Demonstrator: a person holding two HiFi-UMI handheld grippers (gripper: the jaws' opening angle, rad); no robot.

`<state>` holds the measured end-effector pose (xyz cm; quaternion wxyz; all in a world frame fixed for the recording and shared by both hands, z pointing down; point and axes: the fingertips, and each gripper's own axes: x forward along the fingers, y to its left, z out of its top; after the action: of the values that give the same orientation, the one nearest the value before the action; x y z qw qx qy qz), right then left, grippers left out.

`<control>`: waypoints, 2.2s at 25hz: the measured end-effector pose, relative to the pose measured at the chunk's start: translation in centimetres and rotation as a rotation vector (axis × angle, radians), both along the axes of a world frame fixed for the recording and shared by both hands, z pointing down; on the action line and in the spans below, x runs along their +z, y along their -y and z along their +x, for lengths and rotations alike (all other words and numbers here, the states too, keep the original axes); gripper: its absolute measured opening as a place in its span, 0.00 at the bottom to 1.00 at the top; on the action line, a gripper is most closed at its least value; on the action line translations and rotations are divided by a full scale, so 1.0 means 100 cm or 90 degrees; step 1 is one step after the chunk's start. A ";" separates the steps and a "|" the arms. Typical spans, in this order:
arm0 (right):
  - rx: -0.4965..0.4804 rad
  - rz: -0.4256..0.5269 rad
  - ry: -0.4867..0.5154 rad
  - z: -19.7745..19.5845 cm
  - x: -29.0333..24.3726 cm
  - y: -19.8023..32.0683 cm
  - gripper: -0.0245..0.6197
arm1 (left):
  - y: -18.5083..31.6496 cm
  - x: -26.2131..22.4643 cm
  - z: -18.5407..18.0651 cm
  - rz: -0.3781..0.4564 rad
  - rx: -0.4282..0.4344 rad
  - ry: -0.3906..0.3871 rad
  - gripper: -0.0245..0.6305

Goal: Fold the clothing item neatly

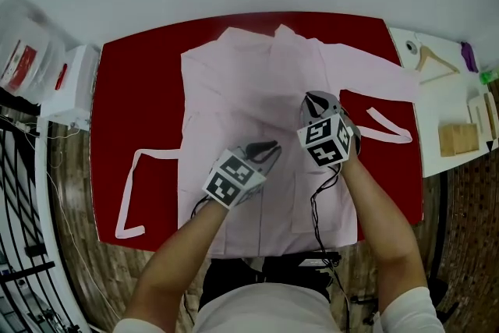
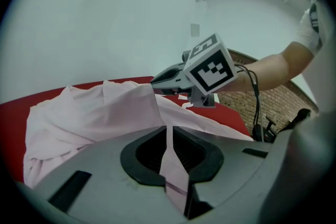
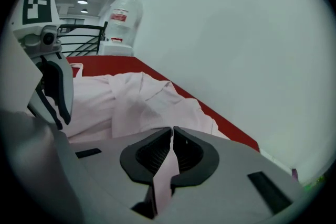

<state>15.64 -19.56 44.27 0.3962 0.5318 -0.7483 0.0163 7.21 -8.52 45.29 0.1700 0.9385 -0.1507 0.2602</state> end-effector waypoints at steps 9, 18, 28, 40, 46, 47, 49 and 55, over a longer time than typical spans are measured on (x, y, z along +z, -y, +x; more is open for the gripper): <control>0.112 -0.069 0.035 0.049 0.061 0.005 0.20 | 0.014 0.035 -0.020 -0.028 -0.039 0.043 0.06; 0.057 -0.051 0.103 0.039 0.042 -0.011 0.20 | 0.082 0.042 -0.080 0.059 -0.104 0.147 0.06; -0.173 -0.082 -0.016 -0.049 0.064 -0.060 0.22 | 0.136 0.066 -0.154 0.191 -0.051 0.332 0.09; 0.009 -0.120 0.030 -0.005 0.054 -0.022 0.09 | 0.138 0.077 -0.148 0.219 0.072 0.325 0.05; 0.073 -0.111 0.035 0.020 0.050 0.000 0.09 | 0.120 0.066 -0.154 0.268 0.163 0.284 0.05; 0.082 -0.112 0.035 0.024 0.050 0.003 0.09 | 0.117 0.064 -0.155 0.278 0.177 0.276 0.05; 0.097 -0.114 0.035 0.031 0.049 0.011 0.09 | 0.111 0.058 -0.155 0.296 0.197 0.260 0.05; 0.094 -0.148 0.024 0.032 0.064 0.027 0.09 | 0.101 0.061 -0.155 0.310 0.239 0.250 0.05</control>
<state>18.83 -22.28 50.69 0.4384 0.5357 -0.7076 0.1420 -8.25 -18.65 51.42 -0.1414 0.8949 -0.0634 0.4184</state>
